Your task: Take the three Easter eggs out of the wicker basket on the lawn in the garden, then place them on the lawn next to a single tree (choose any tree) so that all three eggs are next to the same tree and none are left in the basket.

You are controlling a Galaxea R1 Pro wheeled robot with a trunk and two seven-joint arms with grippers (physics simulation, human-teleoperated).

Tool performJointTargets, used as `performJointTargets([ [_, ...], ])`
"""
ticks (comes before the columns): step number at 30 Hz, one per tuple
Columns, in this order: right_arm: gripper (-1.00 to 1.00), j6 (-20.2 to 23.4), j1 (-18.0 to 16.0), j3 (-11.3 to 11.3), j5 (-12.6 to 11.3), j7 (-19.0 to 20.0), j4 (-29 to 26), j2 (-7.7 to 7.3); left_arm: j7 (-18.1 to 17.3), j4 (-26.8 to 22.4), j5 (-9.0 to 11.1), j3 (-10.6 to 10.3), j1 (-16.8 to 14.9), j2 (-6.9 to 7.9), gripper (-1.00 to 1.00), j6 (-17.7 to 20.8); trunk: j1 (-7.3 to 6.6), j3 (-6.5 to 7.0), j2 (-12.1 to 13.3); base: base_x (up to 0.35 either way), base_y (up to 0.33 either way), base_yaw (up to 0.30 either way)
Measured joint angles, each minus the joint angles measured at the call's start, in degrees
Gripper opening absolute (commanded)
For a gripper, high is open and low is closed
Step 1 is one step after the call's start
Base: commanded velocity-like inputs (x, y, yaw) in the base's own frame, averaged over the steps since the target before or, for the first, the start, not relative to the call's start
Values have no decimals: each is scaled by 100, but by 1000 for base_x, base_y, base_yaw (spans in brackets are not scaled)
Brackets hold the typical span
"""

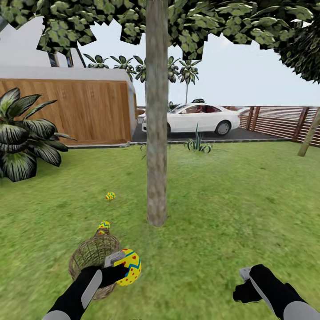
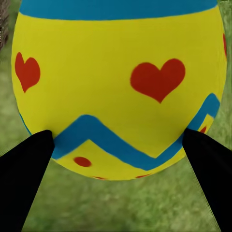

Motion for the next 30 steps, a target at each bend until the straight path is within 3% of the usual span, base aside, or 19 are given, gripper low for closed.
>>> performJointTargets([
  [30, 100, -1, 1, -10, -6, 1, -1, -12, -10, 0, -3, 2, 0, 8, -100, 0, -660, 540, 1205, 0, -347, 292],
])
